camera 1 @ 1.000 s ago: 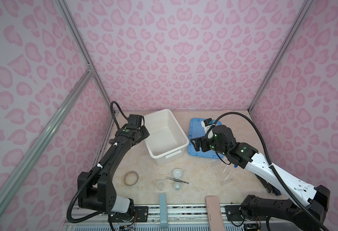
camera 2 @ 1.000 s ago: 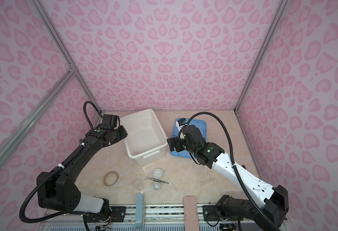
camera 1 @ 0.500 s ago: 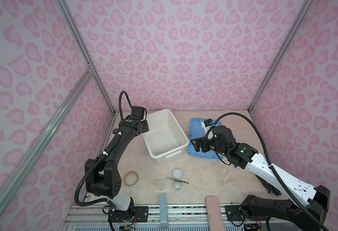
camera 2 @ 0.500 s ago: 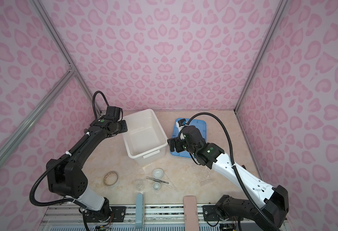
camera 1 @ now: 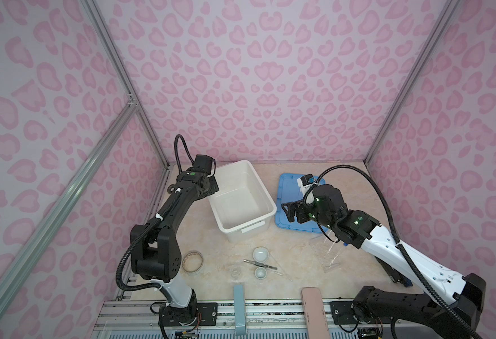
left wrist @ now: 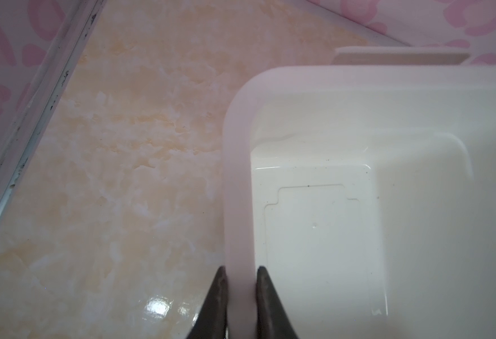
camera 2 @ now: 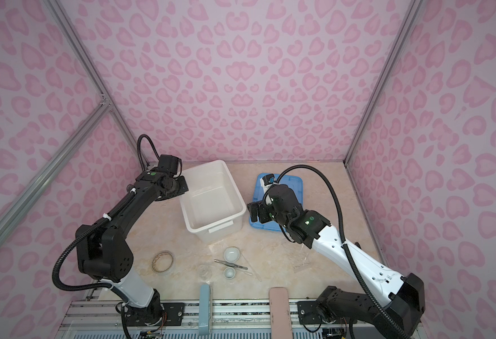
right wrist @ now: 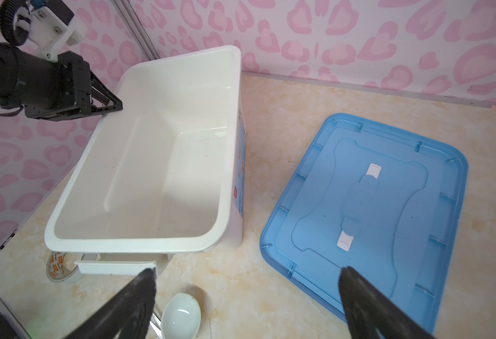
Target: Organize the chemistry lab equipment
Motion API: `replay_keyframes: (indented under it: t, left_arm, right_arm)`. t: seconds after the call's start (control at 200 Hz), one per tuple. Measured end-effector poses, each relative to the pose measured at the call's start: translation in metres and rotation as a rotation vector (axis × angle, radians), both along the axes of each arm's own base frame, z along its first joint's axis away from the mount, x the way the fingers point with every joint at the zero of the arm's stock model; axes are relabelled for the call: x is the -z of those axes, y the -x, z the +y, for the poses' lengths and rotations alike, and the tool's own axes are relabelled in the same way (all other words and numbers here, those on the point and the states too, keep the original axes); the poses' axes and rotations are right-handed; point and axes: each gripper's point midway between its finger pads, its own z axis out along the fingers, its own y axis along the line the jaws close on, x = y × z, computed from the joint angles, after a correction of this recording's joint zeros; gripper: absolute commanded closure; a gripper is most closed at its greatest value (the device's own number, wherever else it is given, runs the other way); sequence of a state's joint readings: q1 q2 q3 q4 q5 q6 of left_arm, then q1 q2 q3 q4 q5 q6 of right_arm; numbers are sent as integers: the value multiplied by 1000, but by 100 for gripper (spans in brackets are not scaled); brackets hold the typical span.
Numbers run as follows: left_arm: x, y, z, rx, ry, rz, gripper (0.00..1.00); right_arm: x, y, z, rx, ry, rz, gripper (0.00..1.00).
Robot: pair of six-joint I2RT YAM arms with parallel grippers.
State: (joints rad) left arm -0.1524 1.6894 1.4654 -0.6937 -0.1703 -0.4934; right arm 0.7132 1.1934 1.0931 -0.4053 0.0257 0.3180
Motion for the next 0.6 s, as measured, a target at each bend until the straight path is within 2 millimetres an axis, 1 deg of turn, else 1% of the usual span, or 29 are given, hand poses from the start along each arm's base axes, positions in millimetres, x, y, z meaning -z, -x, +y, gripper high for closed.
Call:
replay_keyframes:
  t: [0.14, 0.32, 0.38, 0.49, 0.6]
  left_arm:
    - [1, 5, 4, -53, 76, -11, 93]
    - [-2, 15, 3, -127, 161, -47, 92]
    - [-1, 22, 3, -156, 186, -53, 91]
    - [-5, 39, 3, -202, 200, -73, 87]
    - [-6, 52, 1, -224, 211, -94, 80]
  right_arm:
    - [2, 1, -1, 0, 2, 2, 3]
    - [-2, 2, -4, 7, -3, -10, 3]
    - [-2, 3, -5, 8, -4, -12, 3]
    - [-2, 4, -6, 9, -4, -12, 3]
    - [-2, 4, -6, 9, -4, -12, 3]
